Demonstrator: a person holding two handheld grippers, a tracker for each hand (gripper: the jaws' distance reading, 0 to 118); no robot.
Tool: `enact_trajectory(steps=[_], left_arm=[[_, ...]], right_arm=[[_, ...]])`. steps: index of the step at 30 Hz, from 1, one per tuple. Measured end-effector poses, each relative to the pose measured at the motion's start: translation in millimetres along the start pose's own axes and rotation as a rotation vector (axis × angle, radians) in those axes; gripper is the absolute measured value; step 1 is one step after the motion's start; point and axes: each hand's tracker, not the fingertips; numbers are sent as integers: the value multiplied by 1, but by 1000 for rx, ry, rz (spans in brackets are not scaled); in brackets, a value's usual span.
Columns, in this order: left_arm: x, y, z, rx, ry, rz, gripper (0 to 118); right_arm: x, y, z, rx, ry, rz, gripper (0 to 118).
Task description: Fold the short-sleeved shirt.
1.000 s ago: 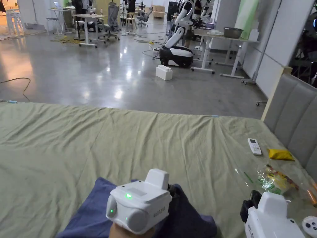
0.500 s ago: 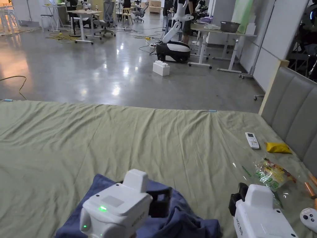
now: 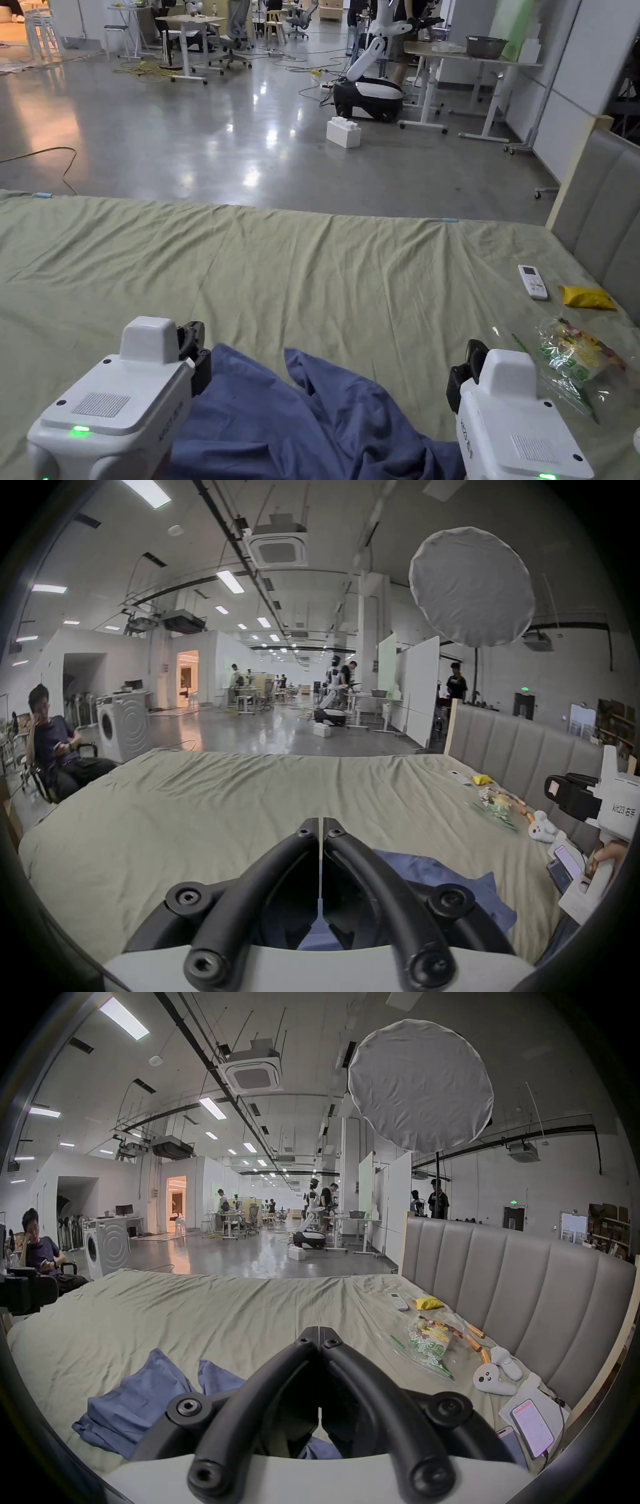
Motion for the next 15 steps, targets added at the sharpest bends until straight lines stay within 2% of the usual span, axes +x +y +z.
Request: enact_trajectory(steps=[6,15], left_arm=[[-30,-11,-7,-111,28,58,0],[-80,-75,-38,-531,19,169,0]], right_arm=[[-10,1,-2,-1,29,19,0],[-7,-8,-2,-27,31,47,0]])
